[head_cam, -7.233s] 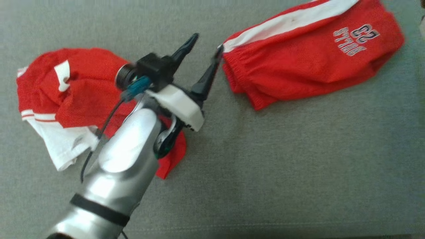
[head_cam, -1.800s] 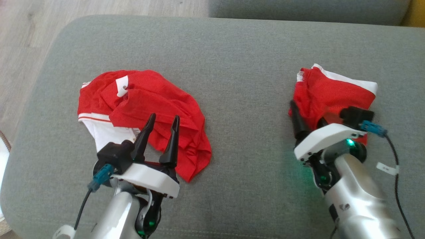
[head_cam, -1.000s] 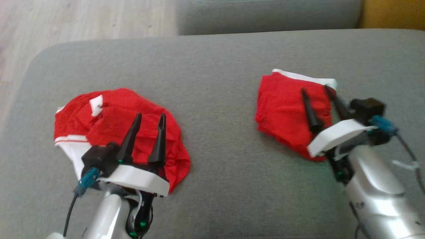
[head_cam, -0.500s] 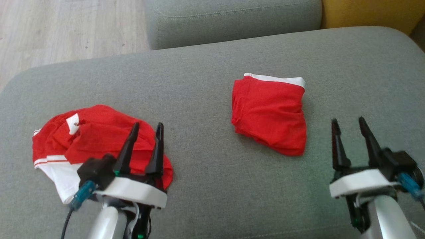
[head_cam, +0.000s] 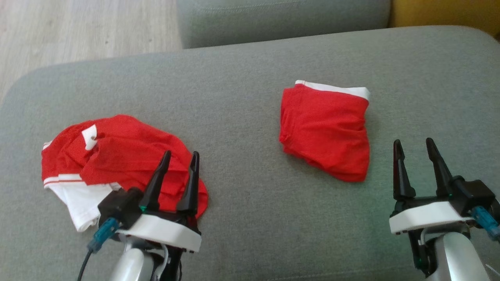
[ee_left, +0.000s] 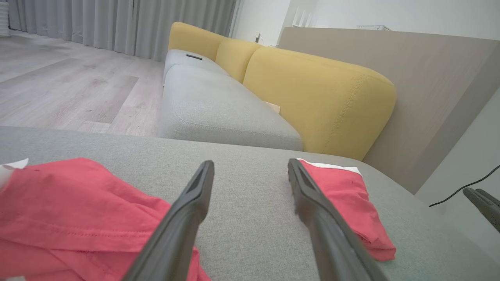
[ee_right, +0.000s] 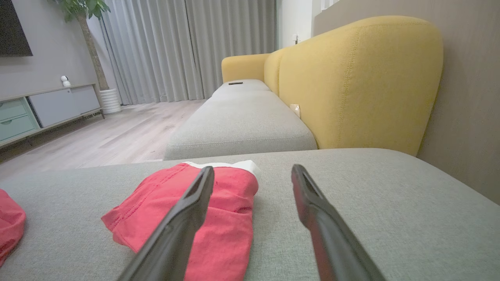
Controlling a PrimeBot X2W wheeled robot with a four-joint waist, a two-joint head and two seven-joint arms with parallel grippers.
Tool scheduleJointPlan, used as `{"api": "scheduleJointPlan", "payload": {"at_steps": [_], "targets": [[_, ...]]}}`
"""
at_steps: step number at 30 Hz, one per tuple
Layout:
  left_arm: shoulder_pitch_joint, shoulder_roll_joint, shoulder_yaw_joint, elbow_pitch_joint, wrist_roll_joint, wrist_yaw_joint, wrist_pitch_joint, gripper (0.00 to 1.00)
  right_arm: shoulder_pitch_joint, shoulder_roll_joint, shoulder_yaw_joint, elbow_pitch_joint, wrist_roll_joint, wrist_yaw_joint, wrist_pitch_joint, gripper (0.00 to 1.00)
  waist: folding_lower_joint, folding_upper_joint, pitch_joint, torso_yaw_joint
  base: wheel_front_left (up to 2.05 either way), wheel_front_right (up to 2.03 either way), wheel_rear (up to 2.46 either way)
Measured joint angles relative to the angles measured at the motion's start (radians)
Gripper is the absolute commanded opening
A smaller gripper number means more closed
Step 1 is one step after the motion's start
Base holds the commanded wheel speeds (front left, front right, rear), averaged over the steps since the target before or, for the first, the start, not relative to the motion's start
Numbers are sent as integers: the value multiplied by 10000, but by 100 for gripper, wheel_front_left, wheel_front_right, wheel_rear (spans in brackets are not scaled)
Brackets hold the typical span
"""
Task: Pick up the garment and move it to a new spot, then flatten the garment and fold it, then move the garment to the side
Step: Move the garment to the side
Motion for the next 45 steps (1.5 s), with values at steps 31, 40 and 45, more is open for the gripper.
{"api": "scheduleJointPlan", "payload": {"at_steps": [31,40,45], "targets": [[-1267,-4,-612,59,-84,-113,0,100,-3326,-21,-1480,3484,2274,0,4380,100,1,0,2003,1570,0,0,0],[-1403,-4,-610,117,-107,-98,0,100,-3538,-462,-92,3682,1593,0,4006,0,0,0,1872,1196,0,0,0],[-1400,-4,-612,155,-105,-100,0,100,-3547,-1733,1325,3530,1143,0,3768,0,0,0,1606,919,0,0,0]]}}
